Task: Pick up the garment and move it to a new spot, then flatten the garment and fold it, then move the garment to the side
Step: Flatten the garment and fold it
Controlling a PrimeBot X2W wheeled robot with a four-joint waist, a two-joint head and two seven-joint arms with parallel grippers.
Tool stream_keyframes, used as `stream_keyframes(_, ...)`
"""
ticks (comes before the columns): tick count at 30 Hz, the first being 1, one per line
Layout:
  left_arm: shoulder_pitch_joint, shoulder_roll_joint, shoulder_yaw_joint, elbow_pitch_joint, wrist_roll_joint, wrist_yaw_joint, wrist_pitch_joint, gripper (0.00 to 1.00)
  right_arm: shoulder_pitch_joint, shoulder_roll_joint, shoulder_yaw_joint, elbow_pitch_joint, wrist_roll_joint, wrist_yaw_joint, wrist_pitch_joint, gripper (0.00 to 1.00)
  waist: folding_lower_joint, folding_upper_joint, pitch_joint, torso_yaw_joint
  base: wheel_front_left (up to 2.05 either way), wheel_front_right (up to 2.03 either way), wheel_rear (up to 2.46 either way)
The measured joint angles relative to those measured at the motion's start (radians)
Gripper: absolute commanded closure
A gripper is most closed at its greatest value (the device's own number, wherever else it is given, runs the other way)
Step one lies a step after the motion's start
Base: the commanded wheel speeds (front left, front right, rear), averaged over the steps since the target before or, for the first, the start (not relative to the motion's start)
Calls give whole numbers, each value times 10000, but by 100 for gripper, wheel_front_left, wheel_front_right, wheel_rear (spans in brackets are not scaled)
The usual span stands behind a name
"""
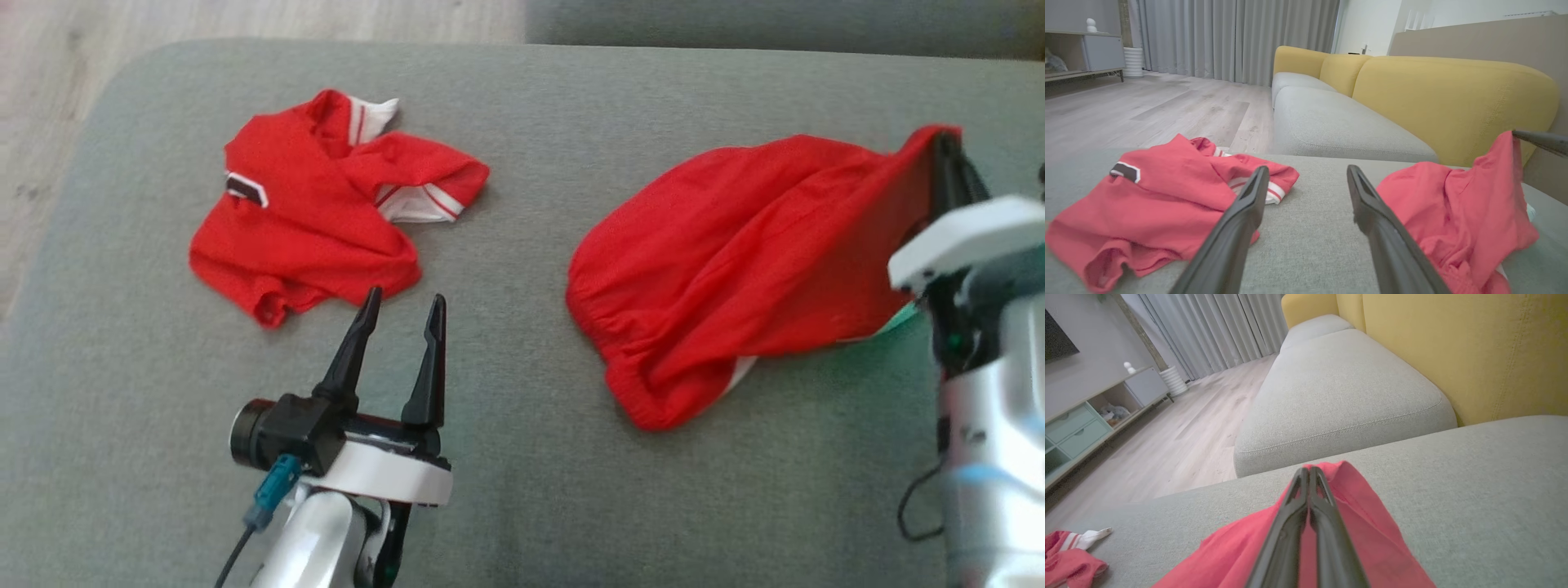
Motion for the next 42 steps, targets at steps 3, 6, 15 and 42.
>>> stream_keyframes(3, 19, 0, -65, -25, -90, 17, 0, 0, -597, -100, -360, 420, -481, 0, 546, 100, 0, 0, 88, 215, 0, 0, 0)
stream_keyframes(6, 10, 0, -219, -38, -167, 50, 0, 0, -1113, -295, -616, 1045, -1093, 0, 882, 100, 0, 0, 215, 462, 0, 0, 0)
stream_keyframes(15, -3, -2, -347, -92, -368, 173, 0, 0, -2314, -970, -805, 3237, -2573, 0, 144, 0, 2, 0, 553, 1007, 0, 0, 0)
stream_keyframes(42, 939, 2, 105, -82, -324, 167, 0, 0, 3716, 176, 1540, -1580, -322, 0, -3639, 0, -2, 0, -1411, -1327, 0, 0, 0)
